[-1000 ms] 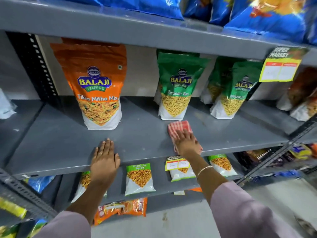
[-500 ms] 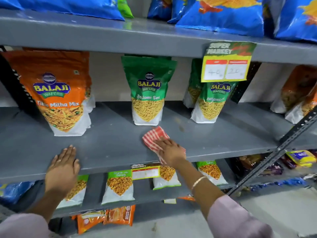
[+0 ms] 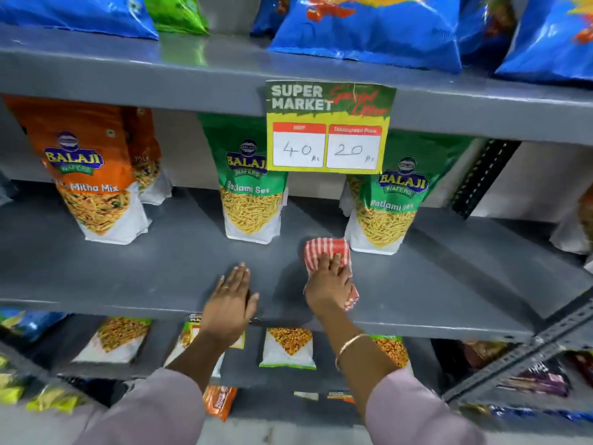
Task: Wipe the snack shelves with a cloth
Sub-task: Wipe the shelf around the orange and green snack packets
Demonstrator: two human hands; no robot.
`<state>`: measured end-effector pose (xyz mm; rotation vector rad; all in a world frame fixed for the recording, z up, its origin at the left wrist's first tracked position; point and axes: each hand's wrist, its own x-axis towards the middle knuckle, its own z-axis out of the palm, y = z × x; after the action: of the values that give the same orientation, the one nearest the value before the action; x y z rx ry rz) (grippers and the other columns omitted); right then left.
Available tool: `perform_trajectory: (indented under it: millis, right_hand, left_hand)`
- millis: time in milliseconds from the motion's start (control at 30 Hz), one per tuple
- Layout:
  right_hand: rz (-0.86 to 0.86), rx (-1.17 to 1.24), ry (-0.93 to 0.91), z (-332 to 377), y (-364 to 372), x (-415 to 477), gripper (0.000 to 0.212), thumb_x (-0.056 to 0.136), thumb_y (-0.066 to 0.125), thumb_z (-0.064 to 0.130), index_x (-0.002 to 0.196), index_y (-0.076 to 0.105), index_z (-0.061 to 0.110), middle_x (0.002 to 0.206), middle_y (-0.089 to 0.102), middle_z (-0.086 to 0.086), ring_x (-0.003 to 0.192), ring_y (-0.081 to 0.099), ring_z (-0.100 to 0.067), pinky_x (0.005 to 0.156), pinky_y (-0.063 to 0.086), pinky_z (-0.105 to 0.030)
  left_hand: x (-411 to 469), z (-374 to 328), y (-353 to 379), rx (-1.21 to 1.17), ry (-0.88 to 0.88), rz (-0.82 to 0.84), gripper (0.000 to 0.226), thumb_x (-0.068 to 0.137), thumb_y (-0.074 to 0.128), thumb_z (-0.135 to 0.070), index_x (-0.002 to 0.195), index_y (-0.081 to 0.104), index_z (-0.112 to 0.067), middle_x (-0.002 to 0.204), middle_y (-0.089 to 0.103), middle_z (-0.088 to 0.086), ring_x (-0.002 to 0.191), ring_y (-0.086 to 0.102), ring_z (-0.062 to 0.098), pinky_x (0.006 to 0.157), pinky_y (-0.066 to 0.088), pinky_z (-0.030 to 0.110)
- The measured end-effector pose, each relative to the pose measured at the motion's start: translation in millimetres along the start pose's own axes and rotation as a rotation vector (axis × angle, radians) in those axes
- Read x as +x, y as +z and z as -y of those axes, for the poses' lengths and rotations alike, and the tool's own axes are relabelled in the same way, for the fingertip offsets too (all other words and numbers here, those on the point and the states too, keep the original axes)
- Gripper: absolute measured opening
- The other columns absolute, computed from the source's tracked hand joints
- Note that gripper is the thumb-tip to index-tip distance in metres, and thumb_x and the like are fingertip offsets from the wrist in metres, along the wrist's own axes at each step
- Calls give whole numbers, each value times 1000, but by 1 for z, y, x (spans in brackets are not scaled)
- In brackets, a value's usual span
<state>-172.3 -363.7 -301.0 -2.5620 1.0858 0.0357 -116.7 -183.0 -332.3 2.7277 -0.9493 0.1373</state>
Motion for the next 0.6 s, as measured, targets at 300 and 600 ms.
perform_trajectory:
  millis: [300, 600]
  right_hand:
    - [55, 5, -40, 31, -4, 73, 75, 93, 47, 23, 152, 2, 12, 161, -2, -14, 146, 3, -42, 119, 8, -48]
    - [128, -61, -58, 45, -20, 128, 85, 89, 57, 24, 152, 0, 17, 161, 2, -11, 146, 8, -36, 119, 10, -44]
  left_hand:
    - [5, 3, 6, -7, -31, 22, 61, 85, 33, -39, 121, 59, 3, 129, 56, 18, 117, 56, 32, 105, 28, 36]
    - [4, 4, 8, 3, -21, 44, 60, 84, 35, -37, 122, 57, 3, 129, 56, 19, 115, 57, 32, 98, 41, 48]
